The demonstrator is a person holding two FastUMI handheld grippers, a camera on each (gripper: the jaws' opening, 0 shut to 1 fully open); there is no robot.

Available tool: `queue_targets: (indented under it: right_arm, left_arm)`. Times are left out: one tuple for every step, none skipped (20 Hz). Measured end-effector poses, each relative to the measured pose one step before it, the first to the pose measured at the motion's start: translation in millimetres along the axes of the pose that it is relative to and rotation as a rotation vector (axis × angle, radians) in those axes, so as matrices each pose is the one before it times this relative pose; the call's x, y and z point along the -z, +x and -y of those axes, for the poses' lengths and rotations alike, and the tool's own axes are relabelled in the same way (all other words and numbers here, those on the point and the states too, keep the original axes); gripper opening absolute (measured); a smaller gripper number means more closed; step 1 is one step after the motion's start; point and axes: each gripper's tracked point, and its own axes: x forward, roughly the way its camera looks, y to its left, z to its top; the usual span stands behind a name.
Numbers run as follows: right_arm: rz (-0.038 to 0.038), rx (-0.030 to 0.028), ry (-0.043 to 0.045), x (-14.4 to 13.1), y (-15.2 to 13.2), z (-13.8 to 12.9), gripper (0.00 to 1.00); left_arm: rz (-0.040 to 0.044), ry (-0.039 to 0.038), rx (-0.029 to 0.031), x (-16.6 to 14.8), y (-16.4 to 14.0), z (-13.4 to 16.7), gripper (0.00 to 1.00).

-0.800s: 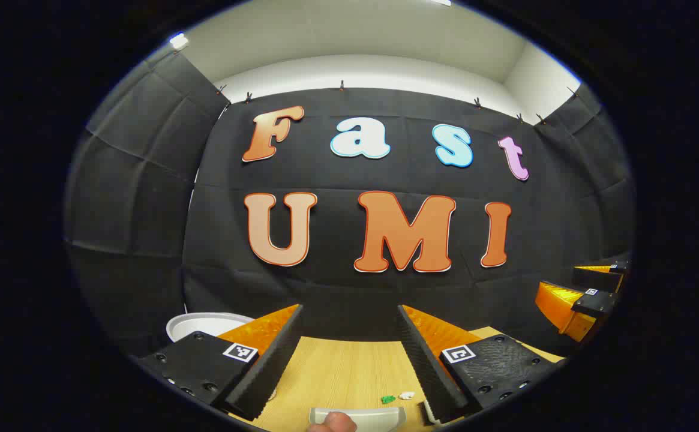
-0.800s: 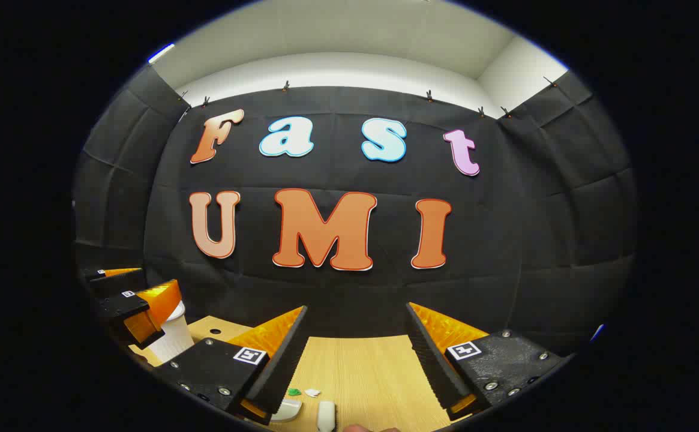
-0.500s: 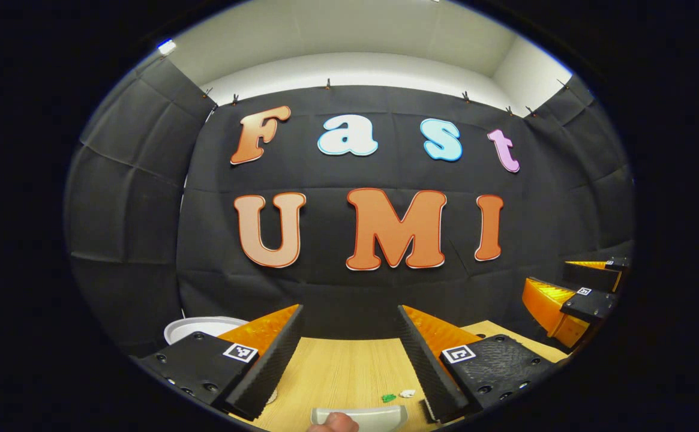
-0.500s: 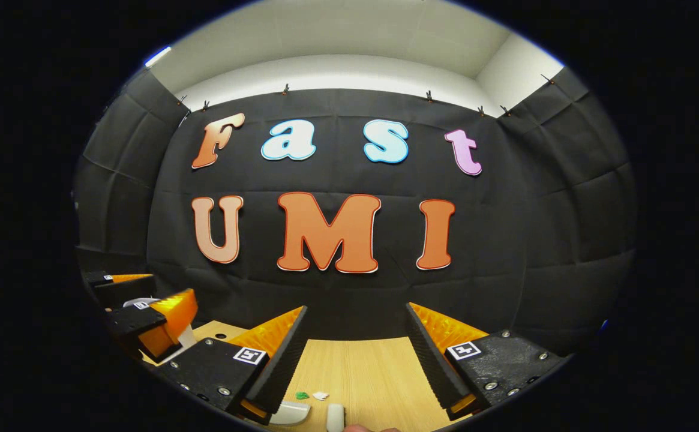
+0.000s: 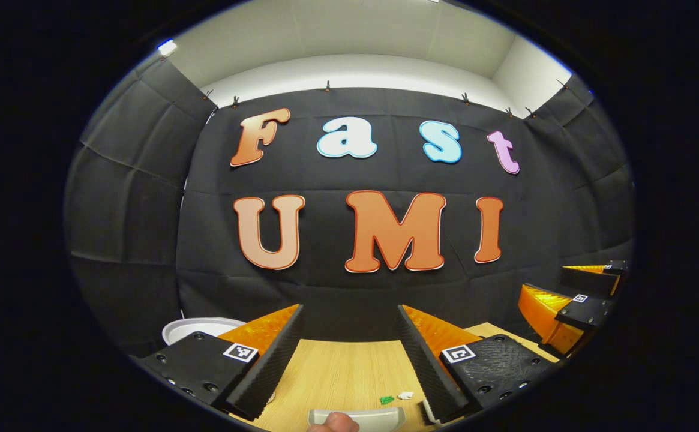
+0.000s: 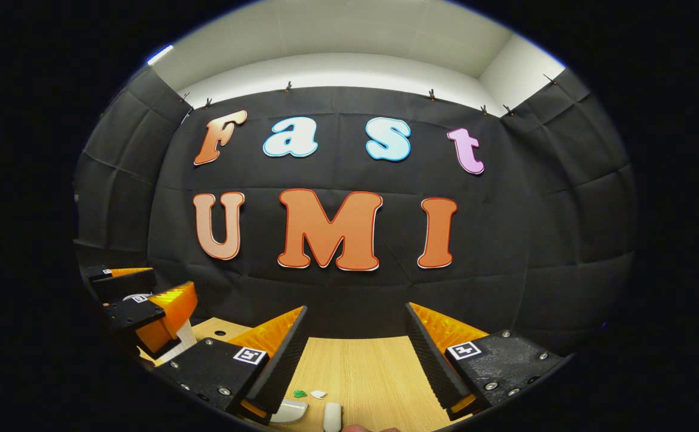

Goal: Pick up the small broom and dustpan from the desktop, sweep the trash into the dustpan with the broom, and then empty the trash into the garbage bin.

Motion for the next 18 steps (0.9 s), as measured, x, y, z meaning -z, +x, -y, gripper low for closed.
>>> queue_targets:
  right_arm:
    - [-0.00094,0.00295,0.00123,-0.17,-0.14,2.22,0.93]
    - [-0.00516,0.00046,-0.00262,2.20,0.81,-1.34,0.93]
    - [-0.00745,-0.00158,-0.00486,3.48,0.28,-1.54,0.93]
    - [-0.00584,-0.00450,-0.00771,3.01,0.02,-1.10,0.94]
    - [-0.00621,0.00004,-0.01192,2.92,-1.15,0.63,0.93]
    - [-0.00724,-0.00104,-0.00978,3.35,-2.00,1.35,0.93]
    - [-0.01347,-0.00171,-0.00352,3.17,-1.49,-1.07,0.93]
    - [-0.01385,-0.00334,0.00552,3.16,-1.19,-1.91,0.94]
    - [-0.00136,-0.00152,0.00738,-1.59,-0.70,-1.17,0.94]
    - [0.00187,0.00046,0.00268,-3.22,-1.34,1.20,0.94]
    - [0.00463,-0.00140,-0.00142,-2.16,0.64,-1.60,0.94]
    - [0.00308,0.00006,-0.00356,0.38,0.38,-1.55,0.94]
    - [0.00051,-0.00434,-0.00256,0.66,-0.69,-1.46,0.93]
    - [-0.00801,-0.00144,-0.00372,2.77,0.55,0.09,0.93]
    - [-0.00873,-0.00584,-0.00124,2.95,0.21,-0.93,0.93]
    - [-0.00470,0.00157,-0.00069,1.76,-0.59,-1.18,0.93]
    - [-0.00394,0.00525,-0.00015,0.74,0.12,1.04,0.93]
    - [-0.00213,0.00662,0.00428,-0.56,0.08,1.27,0.93]
  left_arm:
    - [-0.00285,-0.00307,-0.00522,1.18,-1.82,-1.30,0.95]
    - [-0.00714,-0.00274,0.00038,3.24,-0.55,-0.58,0.95]
    - [-0.00460,0.00013,-0.00667,2.10,-0.62,-1.58,0.95]
    - [0.00022,-0.00117,-0.00026,1.96,-0.39,-1.41,0.95]
    - [-0.00527,0.00399,-0.00571,2.50,-0.63,-0.93,0.95]
    - [0.00062,0.00090,-0.00407,1.74,-0.81,-1.83,0.95]
    - [-0.00172,-0.00130,-0.00170,0.36,-1.38,0.25,0.95]
    - [-0.00211,-0.00285,0.00187,0.16,-0.35,0.82,0.96]
    - [0.00342,0.00096,-0.00086,-1.21,-0.48,-0.14,0.95]
    - [0.00528,0.00107,-0.00189,-1.81,-1.02,-1.33,0.95]
    - [0.00351,0.00371,-0.00051,-2.02,-0.15,-0.09,0.95]
    - [0.00068,0.00007,-0.00008,-1.23,-0.05,-0.03,0.95]
    - [-0.00239,-0.00239,0.00002,3.54,-0.91,0.30,0.95]
    - [-0.00532,-0.00192,-0.00210,0.51,0.44,-0.43,0.95]
    - [-0.00529,-0.00265,-0.00060,1.16,0.41,0.18,0.95]
    - [-0.00340,-0.00138,-0.00444,-0.77,0.09,-1.39,0.95]
    - [-0.00023,0.00020,-0.00096,0.73,-0.29,0.36,0.95]
    - [0.00245,0.00379,-0.00789,-0.59,-0.86,-2.10,0.96]
